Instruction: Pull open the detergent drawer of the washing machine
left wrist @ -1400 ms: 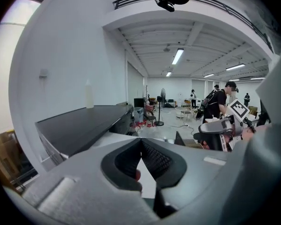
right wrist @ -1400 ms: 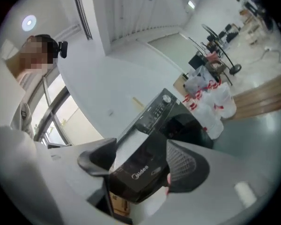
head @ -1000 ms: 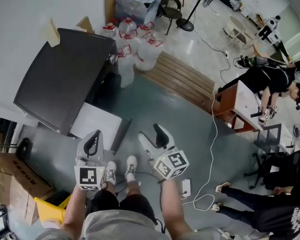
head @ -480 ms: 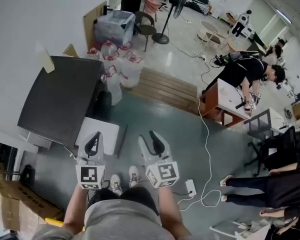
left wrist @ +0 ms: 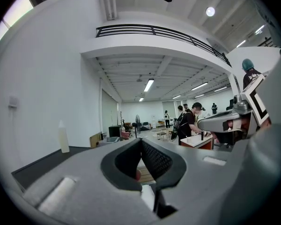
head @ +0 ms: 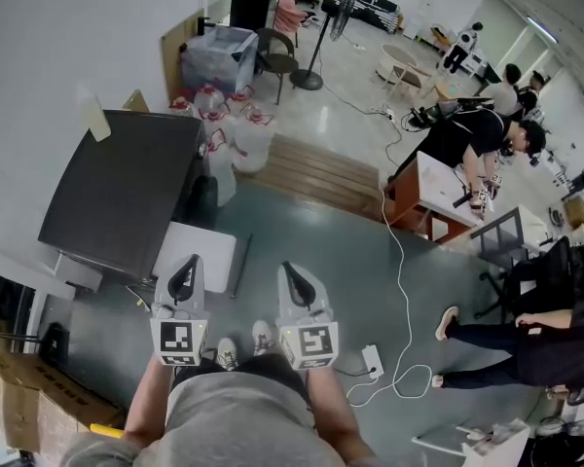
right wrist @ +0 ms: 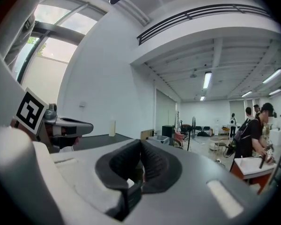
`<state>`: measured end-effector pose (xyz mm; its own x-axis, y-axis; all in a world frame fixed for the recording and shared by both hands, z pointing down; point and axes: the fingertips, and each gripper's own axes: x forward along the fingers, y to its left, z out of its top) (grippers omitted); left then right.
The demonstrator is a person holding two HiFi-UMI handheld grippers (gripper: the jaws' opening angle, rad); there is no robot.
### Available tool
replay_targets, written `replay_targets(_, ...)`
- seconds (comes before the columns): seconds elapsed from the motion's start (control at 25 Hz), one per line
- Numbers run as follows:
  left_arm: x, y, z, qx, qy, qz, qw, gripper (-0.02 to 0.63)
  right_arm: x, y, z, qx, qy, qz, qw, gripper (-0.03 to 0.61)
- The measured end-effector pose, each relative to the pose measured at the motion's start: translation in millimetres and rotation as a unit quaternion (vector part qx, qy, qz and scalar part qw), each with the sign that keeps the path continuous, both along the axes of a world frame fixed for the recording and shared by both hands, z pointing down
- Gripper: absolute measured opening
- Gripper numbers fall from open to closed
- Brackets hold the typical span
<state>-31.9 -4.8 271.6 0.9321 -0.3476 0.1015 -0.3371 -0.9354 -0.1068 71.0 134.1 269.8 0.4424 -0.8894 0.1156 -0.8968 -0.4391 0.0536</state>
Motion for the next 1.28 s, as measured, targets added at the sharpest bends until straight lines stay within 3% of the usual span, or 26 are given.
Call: replay_targets(1.28, -28, -9, -6, 0.018, 0.003, -0.005, 0.9998, 0.011, -26, -15, -3, 0.008, 0.015, -0.015, 1.000, 0.006)
